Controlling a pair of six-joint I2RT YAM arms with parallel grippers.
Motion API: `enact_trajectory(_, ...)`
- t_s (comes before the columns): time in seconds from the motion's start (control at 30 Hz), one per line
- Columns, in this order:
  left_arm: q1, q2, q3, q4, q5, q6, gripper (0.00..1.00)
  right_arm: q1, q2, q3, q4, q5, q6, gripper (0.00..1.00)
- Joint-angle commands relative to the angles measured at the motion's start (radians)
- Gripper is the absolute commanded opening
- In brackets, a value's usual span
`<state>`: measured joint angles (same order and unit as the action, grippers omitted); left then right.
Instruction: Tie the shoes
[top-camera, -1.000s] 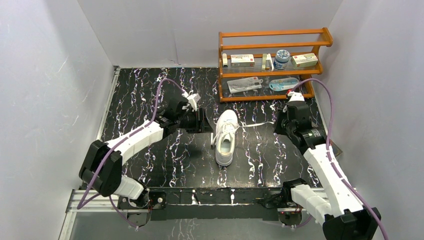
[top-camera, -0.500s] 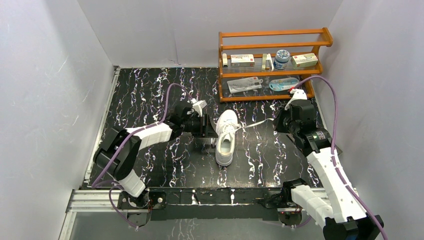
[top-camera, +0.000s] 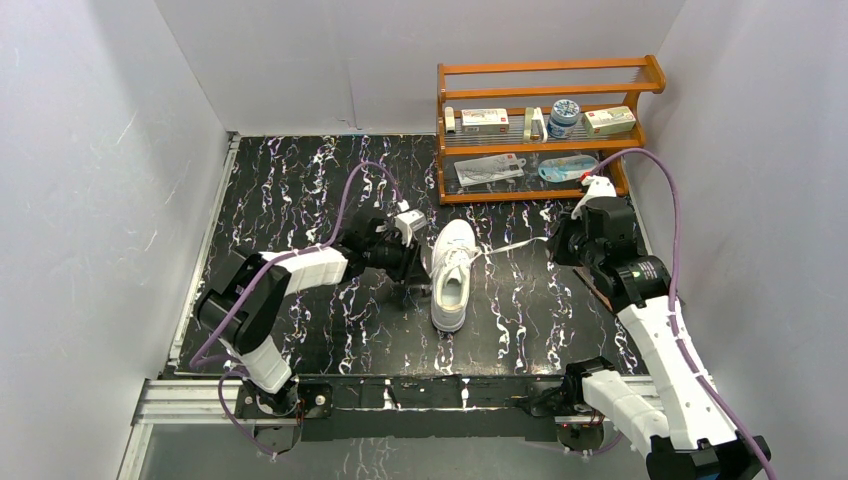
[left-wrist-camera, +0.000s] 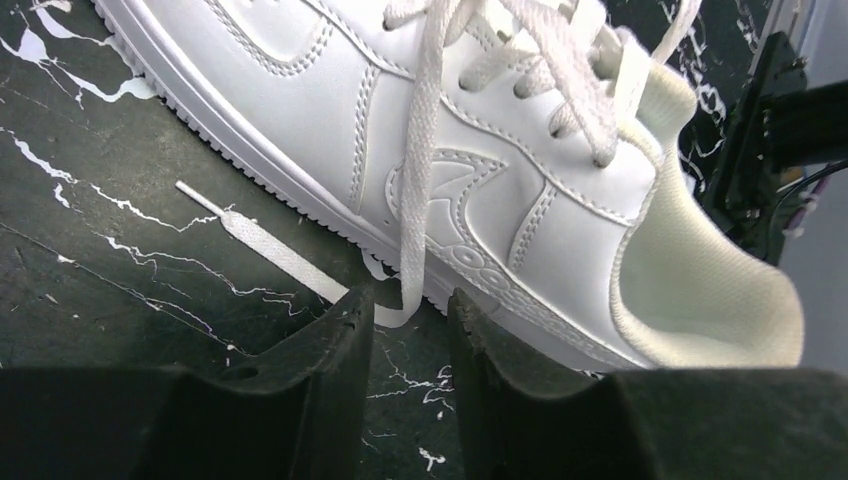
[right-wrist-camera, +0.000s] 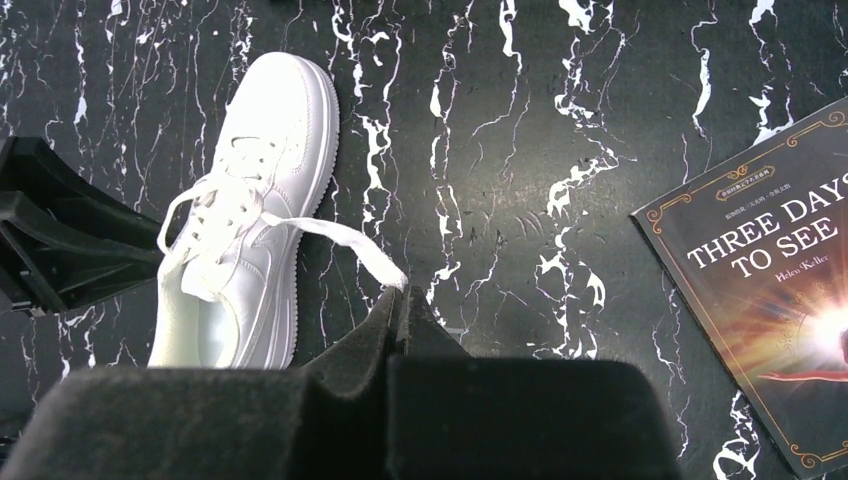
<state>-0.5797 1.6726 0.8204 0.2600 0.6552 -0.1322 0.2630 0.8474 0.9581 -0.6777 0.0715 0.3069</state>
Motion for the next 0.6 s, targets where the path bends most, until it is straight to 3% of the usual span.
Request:
enact_trajectory(0.0,-0.007,0.008,-0.039,0.056,0.016,0.094,0.32,-0.001,-0.016,0.058,-0.019,-0.015,-0.009,0.0)
enact_trajectory(0.07,-0.028,0.043,-0.031,0.09,0.009,0.098,0.38,-0.001,-0.008,0.068,-0.034,-0.039,-0.005,0.0)
enact_trajectory(0.27,-0.04,0.115,-0.005,0.178,-0.042,0.02,0.35,-0.001,-0.004,0.088,-0.051,-0.053,0.009,0.0)
enact_trajectory(0.3,-0.039,0.115,-0.002,0.184,-0.058,0.011,0.32,-0.001,-0.003,0.093,-0.056,-0.048,0.009,0.0)
enact_trajectory(0.4,-0.04,0.089,0.033,0.051,-0.14,0.027,0.05,-0.001,-0.007,0.104,-0.068,-0.013,0.004,0.0)
enact_trajectory(0.57,-0.04,-0.124,0.004,-0.165,-0.378,-0.07,0.0,-0.001,-0.022,0.135,-0.083,0.06,-0.011,0.0)
